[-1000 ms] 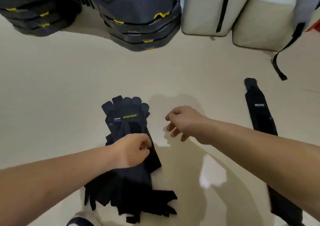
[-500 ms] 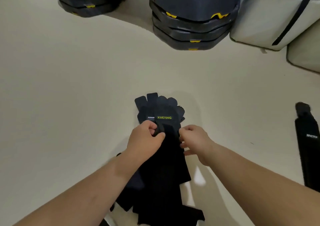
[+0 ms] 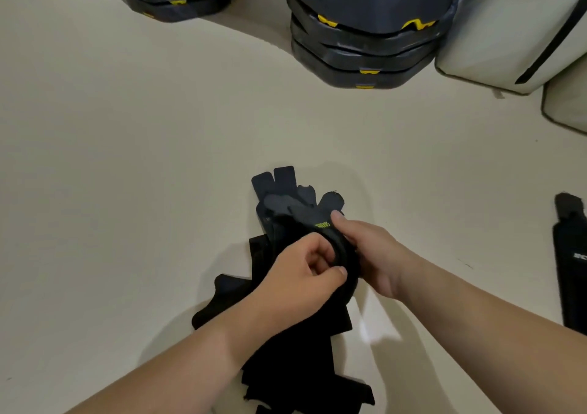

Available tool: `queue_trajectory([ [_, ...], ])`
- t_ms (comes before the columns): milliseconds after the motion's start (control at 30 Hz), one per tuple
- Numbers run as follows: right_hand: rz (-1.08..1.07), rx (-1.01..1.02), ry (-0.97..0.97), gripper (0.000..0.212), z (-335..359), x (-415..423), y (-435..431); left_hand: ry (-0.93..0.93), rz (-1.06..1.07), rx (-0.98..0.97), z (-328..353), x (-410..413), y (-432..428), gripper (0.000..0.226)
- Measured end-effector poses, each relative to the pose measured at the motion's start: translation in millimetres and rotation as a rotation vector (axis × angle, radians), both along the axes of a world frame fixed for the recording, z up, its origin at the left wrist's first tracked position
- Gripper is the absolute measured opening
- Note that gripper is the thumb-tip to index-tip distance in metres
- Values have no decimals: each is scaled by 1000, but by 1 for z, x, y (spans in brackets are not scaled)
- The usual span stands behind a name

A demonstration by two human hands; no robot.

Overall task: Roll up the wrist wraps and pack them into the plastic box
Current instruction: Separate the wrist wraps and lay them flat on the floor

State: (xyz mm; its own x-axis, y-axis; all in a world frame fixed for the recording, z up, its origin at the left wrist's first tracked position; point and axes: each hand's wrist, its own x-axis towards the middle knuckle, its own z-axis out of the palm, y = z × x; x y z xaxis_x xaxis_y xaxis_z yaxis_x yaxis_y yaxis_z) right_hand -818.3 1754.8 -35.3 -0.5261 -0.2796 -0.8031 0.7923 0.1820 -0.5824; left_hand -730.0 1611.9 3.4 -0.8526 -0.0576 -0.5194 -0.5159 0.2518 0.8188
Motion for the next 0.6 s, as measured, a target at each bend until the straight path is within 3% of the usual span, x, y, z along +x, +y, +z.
queue_trajectory([
  [67, -2, -13, 19, 37, 0, 1, 3, -50, 56, 82, 0, 5, -1, 12],
  [233, 2, -52, -8, 9, -2, 8, 13, -117, 169, 304, 2, 3, -11, 36],
  [433, 49, -101, -5, 25, 0, 14, 16, -38, 197, 131, 0, -1, -2, 28],
  [600, 238, -51, 36, 32, 8, 20, 5, 29, 317, 7, -1, -13, -3, 7],
])
